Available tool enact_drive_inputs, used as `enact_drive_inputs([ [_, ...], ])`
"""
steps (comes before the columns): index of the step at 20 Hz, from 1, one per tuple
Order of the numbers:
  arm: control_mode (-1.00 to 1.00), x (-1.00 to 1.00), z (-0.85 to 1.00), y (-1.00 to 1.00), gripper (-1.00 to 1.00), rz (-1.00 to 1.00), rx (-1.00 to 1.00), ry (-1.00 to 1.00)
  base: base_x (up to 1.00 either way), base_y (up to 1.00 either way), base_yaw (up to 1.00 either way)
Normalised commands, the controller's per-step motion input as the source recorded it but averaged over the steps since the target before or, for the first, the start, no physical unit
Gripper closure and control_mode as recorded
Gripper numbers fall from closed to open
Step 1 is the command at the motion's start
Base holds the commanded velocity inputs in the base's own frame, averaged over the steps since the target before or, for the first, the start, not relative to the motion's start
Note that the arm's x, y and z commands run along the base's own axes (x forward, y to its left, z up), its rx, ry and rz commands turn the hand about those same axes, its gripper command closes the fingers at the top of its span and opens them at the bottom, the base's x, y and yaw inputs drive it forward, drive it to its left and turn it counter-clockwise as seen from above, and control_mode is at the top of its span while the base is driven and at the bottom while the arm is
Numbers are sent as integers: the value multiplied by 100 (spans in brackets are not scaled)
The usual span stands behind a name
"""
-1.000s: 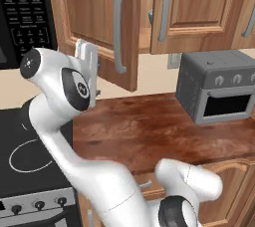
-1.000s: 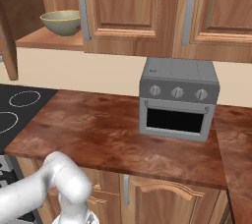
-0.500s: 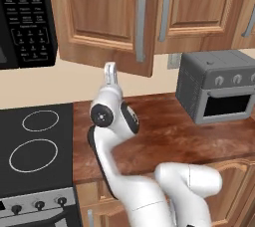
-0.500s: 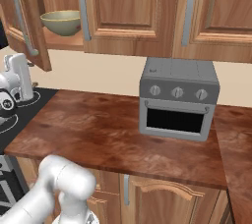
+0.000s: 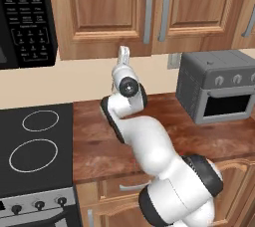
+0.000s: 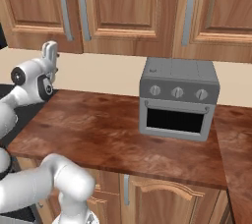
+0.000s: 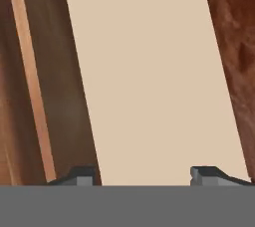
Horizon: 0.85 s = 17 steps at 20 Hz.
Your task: Open the cabinet. Pick the bowls from the counter and place them in the cabinet. Then close the cabinet.
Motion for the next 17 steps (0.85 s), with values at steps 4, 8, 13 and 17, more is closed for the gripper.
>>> enact_drive_inputs([
  [4, -100, 100, 100, -14, -100, 2, 33, 43, 0, 0, 0],
  [8, -100, 93, 100, -20, -100, 0, 28, 58, 0, 0, 0],
  [13, -100, 73, 96, -20, -100, 0, 23, 66, 0, 0, 0],
  [17, -100, 11, 100, -23, -100, 0, 18, 55, 0, 0, 0],
])
